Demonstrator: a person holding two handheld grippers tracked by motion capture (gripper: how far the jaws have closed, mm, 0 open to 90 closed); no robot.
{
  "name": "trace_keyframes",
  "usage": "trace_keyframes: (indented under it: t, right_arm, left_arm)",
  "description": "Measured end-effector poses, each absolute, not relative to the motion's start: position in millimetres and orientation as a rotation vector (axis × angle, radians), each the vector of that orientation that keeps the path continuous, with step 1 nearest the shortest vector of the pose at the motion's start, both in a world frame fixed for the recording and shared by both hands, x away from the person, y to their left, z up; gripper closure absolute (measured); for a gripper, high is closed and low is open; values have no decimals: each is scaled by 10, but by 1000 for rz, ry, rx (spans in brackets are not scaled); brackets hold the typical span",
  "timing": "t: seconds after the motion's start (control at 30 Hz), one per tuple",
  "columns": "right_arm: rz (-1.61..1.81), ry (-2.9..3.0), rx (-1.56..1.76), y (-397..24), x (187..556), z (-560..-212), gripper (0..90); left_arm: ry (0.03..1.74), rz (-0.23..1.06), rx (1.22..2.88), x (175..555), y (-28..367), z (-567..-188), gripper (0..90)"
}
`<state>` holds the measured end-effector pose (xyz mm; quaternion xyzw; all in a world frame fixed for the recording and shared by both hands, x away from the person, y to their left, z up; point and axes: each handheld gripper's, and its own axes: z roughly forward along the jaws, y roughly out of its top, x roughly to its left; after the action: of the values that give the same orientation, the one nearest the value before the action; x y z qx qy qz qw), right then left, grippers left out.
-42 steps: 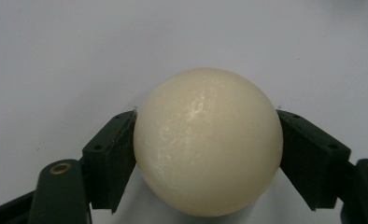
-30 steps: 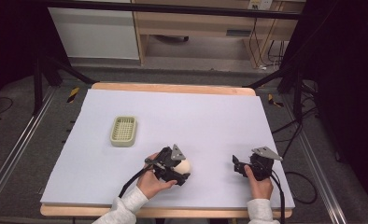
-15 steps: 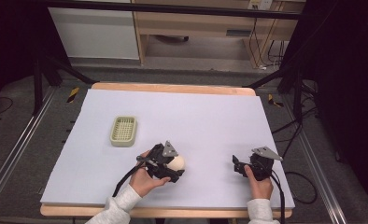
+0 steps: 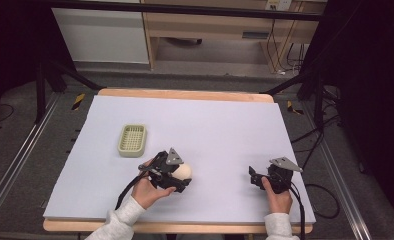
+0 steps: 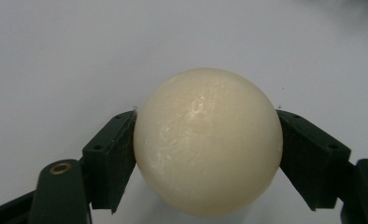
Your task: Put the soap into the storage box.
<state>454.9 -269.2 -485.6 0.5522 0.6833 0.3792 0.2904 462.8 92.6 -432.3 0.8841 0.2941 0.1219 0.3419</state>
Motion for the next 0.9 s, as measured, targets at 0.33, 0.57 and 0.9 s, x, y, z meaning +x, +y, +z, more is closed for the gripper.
trace_keyframes:
  t: [0.33, 0.57, 0.9]
  right_arm:
    - [1012, 1823, 1469, -2691, 4547, -4855, 42]
    - [1011, 1823, 1470, -2690, 4548, -4856, 42]
    - [1012, 1823, 1471, -2690, 4549, -4857, 42]
  left_arm:
    - [788, 323, 2284, 4652, 1066, -4285, 242]
    - [804, 330, 2269, 4673, 1158, -4248, 242]
    - [831, 356, 2250, 4725, 1304, -4163, 242]
